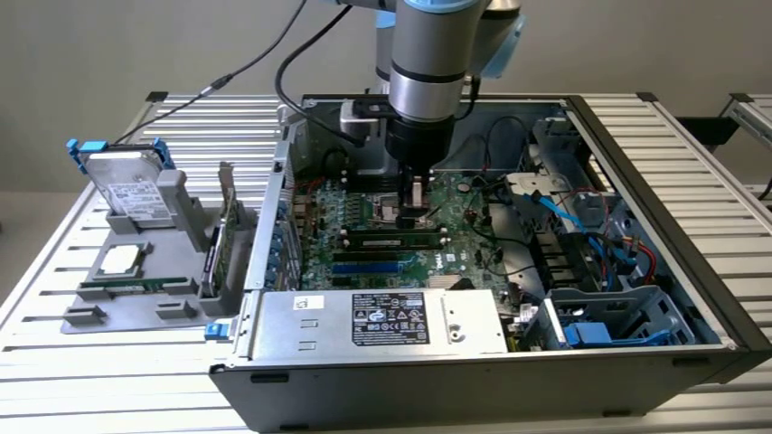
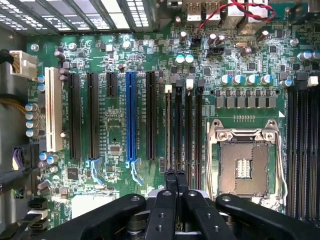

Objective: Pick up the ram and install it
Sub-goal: 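Press down the ram until it locks into place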

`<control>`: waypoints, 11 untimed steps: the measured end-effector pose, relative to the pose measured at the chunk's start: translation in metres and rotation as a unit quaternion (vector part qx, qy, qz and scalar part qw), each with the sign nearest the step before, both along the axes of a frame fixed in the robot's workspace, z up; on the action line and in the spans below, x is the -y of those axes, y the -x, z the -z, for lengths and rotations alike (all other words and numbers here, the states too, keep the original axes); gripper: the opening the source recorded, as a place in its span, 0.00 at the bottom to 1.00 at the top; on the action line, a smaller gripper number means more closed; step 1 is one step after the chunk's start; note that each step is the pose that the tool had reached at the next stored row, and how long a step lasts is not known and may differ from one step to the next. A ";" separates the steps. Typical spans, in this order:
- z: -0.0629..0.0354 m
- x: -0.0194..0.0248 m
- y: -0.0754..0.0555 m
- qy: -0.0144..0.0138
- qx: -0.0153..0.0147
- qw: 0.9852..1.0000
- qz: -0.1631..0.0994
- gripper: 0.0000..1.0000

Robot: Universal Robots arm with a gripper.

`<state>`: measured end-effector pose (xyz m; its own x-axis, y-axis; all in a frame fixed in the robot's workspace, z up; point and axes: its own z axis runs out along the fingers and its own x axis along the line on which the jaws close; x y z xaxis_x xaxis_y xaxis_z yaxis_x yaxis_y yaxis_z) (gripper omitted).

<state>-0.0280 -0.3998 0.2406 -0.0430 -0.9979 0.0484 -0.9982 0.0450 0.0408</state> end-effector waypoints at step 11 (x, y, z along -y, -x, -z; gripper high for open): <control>0.0000 0.0000 0.000 0.000 0.007 0.998 0.069 0.10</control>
<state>-0.0280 -0.3998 0.2405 -0.1803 -0.9825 0.0468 -0.9830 0.1817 0.0265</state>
